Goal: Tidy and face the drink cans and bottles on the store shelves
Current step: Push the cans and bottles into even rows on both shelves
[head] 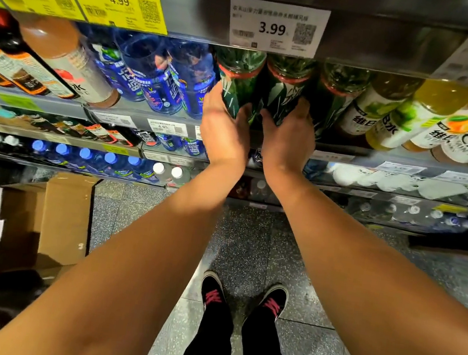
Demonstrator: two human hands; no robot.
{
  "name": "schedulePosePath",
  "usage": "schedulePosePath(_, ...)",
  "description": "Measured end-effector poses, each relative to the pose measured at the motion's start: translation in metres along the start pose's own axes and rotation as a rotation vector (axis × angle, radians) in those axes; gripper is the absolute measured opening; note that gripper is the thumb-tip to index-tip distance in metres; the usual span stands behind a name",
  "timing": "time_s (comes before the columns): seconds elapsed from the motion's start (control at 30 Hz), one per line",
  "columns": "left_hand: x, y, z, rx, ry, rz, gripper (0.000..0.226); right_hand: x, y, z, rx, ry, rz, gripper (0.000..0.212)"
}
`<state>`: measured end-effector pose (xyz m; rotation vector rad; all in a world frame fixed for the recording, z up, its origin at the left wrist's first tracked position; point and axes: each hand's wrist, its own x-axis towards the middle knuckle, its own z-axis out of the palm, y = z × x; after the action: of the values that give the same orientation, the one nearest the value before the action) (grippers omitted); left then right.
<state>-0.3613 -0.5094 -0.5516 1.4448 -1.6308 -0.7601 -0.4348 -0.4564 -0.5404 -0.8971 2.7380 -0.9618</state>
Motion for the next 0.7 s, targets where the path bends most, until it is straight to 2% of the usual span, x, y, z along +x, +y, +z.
schedulePosePath(0.2,-0.001,0.002,-0.006,0.037,-0.027,0.009,0.046,0.001,0.009,-0.003,-0.034,0.054,-0.092,0.069)
schedulePosePath(0.4,-0.006,0.011,-0.004,-0.069,-0.051,-0.084,0.04,-0.003,0.007,-0.012,0.007,0.021,-0.055,0.067)
schedulePosePath(0.57,-0.011,0.014,-0.012,-0.077,-0.06,-0.033,0.052,-0.025,0.007,-0.02,0.108,0.02,-0.087,0.058)
schedulePosePath(0.7,-0.011,-0.003,-0.042,-0.093,0.053,-0.085,0.043,-0.056,-0.007,-0.018,0.221,0.009,-0.177,0.04)
